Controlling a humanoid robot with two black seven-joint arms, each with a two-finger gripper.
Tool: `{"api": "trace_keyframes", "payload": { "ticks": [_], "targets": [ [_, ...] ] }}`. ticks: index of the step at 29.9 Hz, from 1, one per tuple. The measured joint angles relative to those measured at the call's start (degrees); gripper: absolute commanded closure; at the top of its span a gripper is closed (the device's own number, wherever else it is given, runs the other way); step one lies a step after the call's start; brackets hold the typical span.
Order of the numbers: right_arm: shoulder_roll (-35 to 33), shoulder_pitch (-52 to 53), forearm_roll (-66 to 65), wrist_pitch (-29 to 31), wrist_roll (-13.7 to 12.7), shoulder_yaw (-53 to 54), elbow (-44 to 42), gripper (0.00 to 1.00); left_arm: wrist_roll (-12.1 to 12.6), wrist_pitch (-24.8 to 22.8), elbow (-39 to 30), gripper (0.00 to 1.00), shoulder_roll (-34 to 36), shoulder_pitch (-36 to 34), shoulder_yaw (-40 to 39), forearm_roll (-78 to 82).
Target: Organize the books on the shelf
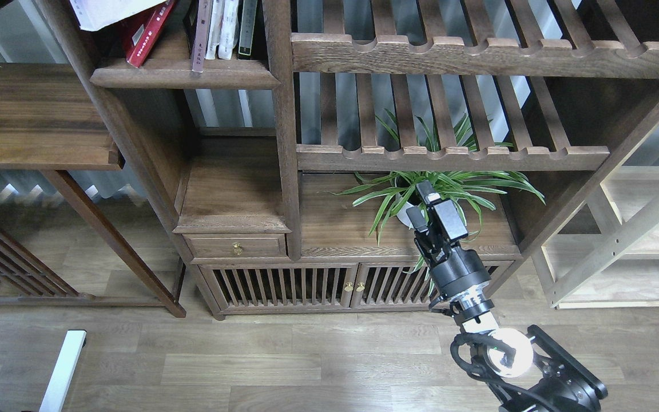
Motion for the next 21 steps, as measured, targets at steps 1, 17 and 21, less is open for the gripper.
{"api": "trace_keyframes", "payload": {
  "ticks": [1, 17, 21],
  "targets": [
    [-0.02, -0.02, 0.07, 0.00, 0.00, 0.07, 0.00, 0.00, 0.00, 0.00, 0.05, 0.98, 0.11, -0.04, 0.00, 0.02],
    [-4.28, -1.11, 1.75, 0.00, -0.18, 0.24, 0.00, 0.00, -0.01, 1.06, 6.81, 0.98, -2.53, -8.56, 3.55, 0.01],
    [-5.11, -1.26, 1.95, 0.00, -0.13, 1.26, 0.00, 0.00, -0.01, 1.07, 9.64, 0.98, -3.87, -9.73, 4.52, -0.01]
  ]
}}
